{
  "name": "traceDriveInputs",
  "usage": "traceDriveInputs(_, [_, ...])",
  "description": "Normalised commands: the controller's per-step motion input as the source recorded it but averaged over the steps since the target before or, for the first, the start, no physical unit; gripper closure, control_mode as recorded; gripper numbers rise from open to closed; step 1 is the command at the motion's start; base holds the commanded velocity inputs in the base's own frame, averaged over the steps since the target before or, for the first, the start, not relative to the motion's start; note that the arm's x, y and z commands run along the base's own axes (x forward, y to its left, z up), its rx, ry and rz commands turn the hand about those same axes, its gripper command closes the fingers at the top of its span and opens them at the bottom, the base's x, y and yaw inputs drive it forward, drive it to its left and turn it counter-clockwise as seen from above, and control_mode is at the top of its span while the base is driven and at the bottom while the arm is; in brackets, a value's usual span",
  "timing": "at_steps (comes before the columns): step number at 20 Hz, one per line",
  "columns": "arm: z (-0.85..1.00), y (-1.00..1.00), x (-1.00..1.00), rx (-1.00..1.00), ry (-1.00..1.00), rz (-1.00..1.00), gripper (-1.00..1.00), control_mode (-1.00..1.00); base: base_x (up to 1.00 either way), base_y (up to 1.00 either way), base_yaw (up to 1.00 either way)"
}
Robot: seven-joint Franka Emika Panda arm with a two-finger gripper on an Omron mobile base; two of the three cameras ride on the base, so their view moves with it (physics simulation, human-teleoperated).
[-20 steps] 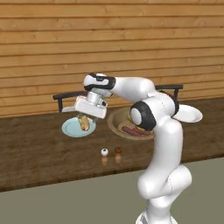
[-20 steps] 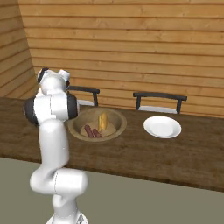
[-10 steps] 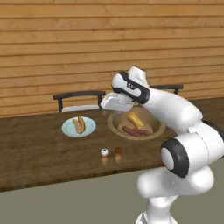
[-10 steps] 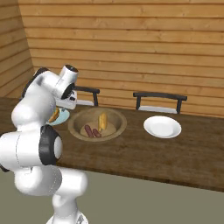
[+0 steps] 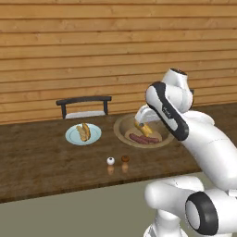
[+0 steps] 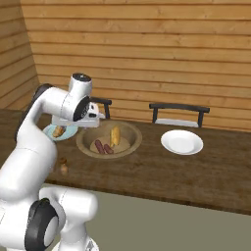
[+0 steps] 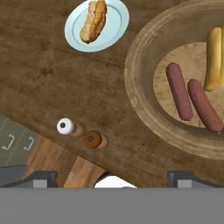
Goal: Place one bun and one sausage from the bowl on each plate.
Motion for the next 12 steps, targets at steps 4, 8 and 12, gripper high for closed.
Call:
traceDriveInputs(4, [0.03, -0.7, -0.05, -0.29, 0.15, 0.01, -1.0, -1.0, 0.0, 0.0, 0.0])
traceDriveInputs(8, [-0.22, -0.24, 0.23, -0.14, 0.0, 0.03, -1.0, -1.0, 0.0, 0.0, 0.0])
traceDriveInputs(12, [-0.55, -0.04, 0.66, -0.04, -0.01, 0.07, -1.0, -1.0, 0.0, 0.0, 0.0])
